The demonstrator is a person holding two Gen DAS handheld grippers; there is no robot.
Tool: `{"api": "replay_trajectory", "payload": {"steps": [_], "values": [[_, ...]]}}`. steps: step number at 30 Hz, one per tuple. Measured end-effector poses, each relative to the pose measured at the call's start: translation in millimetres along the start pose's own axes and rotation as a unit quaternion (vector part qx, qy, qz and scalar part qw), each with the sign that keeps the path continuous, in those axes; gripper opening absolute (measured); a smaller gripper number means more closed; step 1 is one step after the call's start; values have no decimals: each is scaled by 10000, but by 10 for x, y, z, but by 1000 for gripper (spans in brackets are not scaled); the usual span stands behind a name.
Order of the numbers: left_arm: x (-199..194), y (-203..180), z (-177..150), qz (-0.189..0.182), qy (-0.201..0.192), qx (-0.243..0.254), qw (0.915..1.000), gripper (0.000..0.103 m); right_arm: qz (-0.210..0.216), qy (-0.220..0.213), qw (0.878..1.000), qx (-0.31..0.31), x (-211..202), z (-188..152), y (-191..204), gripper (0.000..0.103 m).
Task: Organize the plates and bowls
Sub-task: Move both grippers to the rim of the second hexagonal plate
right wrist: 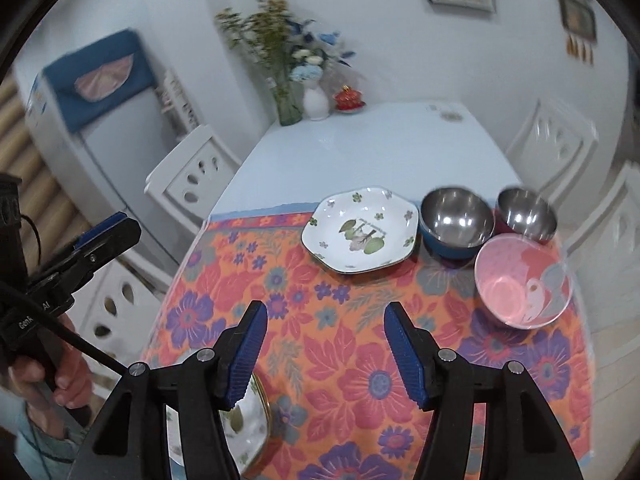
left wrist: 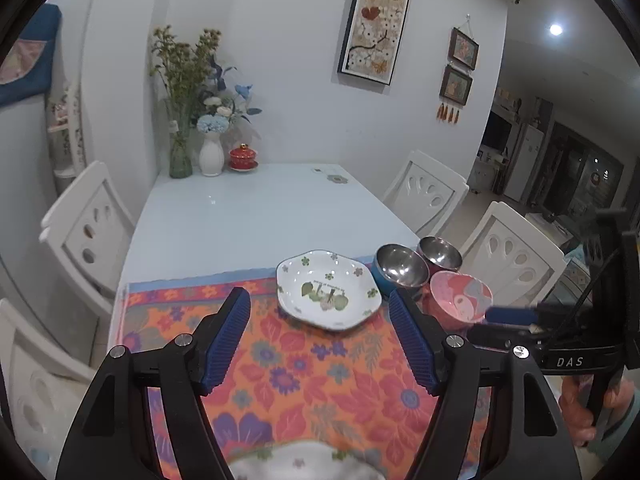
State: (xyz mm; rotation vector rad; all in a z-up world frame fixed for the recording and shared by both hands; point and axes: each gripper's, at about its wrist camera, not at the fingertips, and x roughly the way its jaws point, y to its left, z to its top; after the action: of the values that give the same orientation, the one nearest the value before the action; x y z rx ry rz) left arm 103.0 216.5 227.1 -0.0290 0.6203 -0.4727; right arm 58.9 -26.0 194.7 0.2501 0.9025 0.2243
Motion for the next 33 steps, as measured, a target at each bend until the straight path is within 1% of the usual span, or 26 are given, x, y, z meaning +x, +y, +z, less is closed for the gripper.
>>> {"api": "replay_trajectory", "payload": {"steps": [2, 5, 9, 12, 13, 16, 18, 20, 22, 26, 28, 32, 33], "values": [[177, 70, 59, 3, 129, -97, 9999, 70, 70, 139, 9991, 401, 155, 53, -167, 59], [542, 252, 109, -82, 397, -373, 9985, 70, 71, 323, 9966, 759, 388, 75, -331, 59], [1023, 470, 76, -209, 744, -710, 9945, 70, -183, 544, 9940, 928, 758, 135, -478, 59], [1423, 583, 12, -236, 1037, -837, 9908, 69, -342, 606, 9926, 997, 1008, 189, -566, 59], [1501, 602, -12, -235, 1104, -853, 9899, 68, -433, 620, 9918, 1031, 1111, 213, -600, 59], [1913, 693, -107, -276, 1433, -963, 9846, 63, -556, 753, 9892, 1128, 1395, 261, -694, 55], [2124, 746, -173, -404, 1623, -1074, 9800, 47, -605, 830, 9873, 1209, 1556, 283, -755, 55], [2340, 780, -242, -545, 1808, -1184, 9748, 44, -625, 906, 9852, 1312, 1700, 292, -819, 55], [2452, 792, -277, -574, 1858, -1190, 9737, 44, -628, 969, 9833, 1409, 1816, 301, -878, 55], [2674, 818, -300, -510, 1981, -1200, 9715, 44, -612, 1019, 9810, 1536, 1984, 318, -973, 55], [2787, 859, -298, -455, 2034, -1218, 9704, 44, -615, 1007, 9815, 1511, 2037, 350, -980, 55], [2939, 898, -301, -463, 2103, -1225, 9688, 44, -631, 1024, 9824, 1431, 2153, 395, -975, 55], [2969, 892, -303, -490, 2116, -1202, 9687, 42, -626, 1035, 9823, 1433, 2183, 401, -978, 54]]}}
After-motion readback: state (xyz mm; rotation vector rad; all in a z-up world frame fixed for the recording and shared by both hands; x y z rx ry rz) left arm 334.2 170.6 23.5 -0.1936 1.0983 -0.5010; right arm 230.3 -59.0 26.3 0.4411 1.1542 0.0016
